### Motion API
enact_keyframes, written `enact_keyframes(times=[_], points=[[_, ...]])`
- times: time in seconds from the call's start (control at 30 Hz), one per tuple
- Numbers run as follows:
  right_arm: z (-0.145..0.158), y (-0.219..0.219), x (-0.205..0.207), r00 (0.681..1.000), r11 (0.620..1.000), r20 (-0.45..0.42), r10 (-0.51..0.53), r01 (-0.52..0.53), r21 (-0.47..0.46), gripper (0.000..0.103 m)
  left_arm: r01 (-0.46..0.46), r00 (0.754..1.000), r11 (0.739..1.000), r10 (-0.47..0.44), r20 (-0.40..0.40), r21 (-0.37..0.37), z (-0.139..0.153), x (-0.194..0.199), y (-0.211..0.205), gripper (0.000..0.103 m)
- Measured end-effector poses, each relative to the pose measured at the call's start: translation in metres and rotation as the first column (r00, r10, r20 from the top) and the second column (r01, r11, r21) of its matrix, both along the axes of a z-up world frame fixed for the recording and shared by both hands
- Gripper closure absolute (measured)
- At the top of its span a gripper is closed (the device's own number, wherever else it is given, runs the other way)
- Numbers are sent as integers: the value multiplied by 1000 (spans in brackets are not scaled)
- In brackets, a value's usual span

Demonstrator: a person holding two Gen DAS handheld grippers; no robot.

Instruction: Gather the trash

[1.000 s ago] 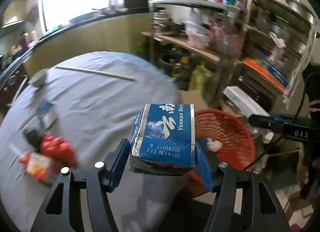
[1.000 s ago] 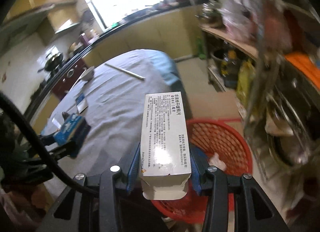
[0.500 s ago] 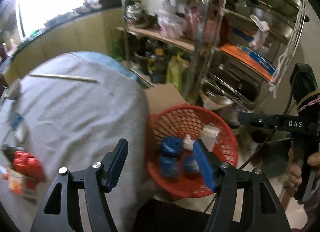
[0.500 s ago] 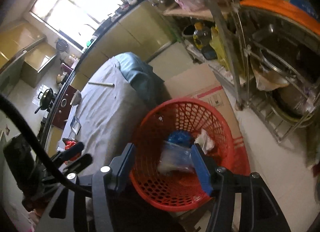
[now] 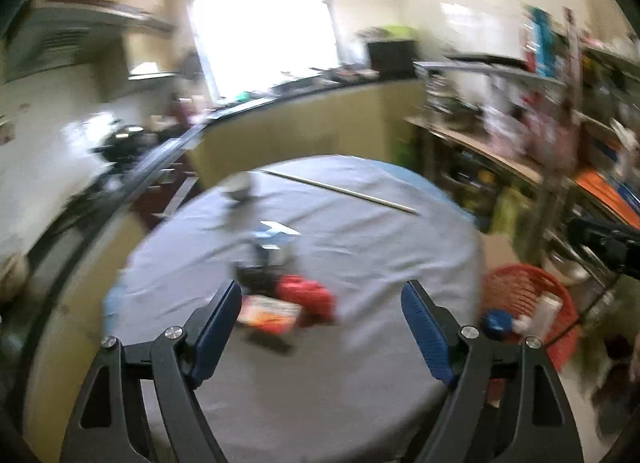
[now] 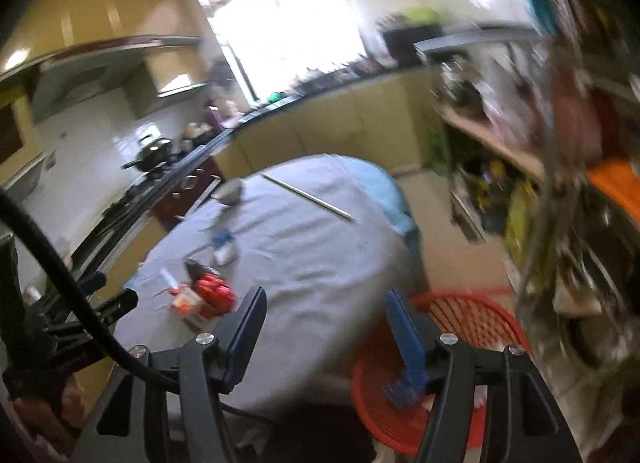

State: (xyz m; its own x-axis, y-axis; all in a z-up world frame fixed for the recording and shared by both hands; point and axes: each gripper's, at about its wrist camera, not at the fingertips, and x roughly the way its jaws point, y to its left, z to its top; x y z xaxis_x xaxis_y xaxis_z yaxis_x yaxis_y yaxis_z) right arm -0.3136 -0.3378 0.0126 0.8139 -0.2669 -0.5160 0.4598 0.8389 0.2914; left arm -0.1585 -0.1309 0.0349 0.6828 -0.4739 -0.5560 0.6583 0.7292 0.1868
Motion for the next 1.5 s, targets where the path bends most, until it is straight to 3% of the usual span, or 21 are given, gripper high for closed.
enact_keyframes(times=[0.1,0.27,0.5,0.9,1.17,1.5], points=[[26,37,21,998,994,19,57,-54,-97,33,-92,995,995,93,26,-34,13,10,37,19],[55,84,44,990,980,64,125,-113,-162,30,-212,974,974,217,59,-84,31,22,94,17],[72,131,74,980,958,46,195,-180,-224,27,-328,939,937,337,65,-120,39,34,143,16],[60,152,109,967,950,-30,253,-254,-183,26,-387,921,922,386,-48,-4,-6,62,156,16],[44,158,121,957,942,-65,282,-289,-170,26,-406,912,914,406,-59,23,-20,63,162,16],[41,166,119,952,930,-31,305,-305,-206,26,-433,900,901,434,-46,34,-22,66,169,16]])
